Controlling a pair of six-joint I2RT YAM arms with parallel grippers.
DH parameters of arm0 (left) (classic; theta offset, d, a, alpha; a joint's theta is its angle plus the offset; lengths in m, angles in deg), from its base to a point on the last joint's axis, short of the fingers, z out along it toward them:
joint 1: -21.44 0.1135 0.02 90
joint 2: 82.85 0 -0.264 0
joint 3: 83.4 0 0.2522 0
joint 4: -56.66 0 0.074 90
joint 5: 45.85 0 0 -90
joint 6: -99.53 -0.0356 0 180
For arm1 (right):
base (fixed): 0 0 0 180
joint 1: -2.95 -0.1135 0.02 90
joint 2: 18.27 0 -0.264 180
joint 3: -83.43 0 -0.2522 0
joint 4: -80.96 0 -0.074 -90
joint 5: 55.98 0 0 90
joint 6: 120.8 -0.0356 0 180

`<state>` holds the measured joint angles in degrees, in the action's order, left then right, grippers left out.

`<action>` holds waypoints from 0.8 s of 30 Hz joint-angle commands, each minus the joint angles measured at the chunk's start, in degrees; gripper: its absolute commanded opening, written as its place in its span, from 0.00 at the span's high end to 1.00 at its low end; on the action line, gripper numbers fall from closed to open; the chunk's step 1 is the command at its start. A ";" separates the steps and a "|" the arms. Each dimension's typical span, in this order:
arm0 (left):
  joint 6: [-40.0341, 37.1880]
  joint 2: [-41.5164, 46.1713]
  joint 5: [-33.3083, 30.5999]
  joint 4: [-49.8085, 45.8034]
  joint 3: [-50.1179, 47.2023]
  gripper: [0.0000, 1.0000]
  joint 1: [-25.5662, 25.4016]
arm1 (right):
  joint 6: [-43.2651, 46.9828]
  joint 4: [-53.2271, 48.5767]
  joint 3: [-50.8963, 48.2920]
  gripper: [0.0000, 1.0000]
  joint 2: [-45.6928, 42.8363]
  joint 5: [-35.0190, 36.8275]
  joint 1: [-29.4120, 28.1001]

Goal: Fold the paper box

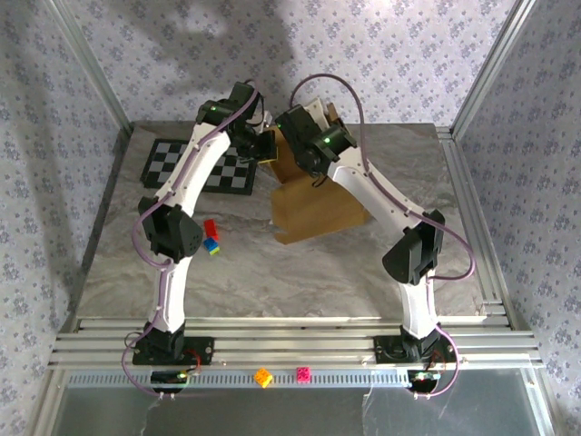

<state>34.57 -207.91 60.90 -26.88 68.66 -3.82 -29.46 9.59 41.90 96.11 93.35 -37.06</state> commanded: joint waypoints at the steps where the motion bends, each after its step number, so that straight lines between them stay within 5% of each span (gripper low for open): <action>1: -0.91 -1.07 -0.50 -4.08 1.63 1.00 -0.39 | -0.50 -1.82 3.57 1.00 -0.03 1.83 1.02; 14: -0.14 -1.59 0.64 -3.53 2.24 1.00 -0.32 | -7.57 -5.22 2.38 0.55 -5.80 -22.21 6.06; 24: -0.12 -2.56 0.79 -4.23 3.52 1.00 -0.19 | -9.47 -3.66 -2.67 0.55 -7.71 -25.40 7.54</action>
<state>34.85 -209.92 61.28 -29.35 70.19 -3.86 -37.63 5.42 40.28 89.71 69.11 -30.11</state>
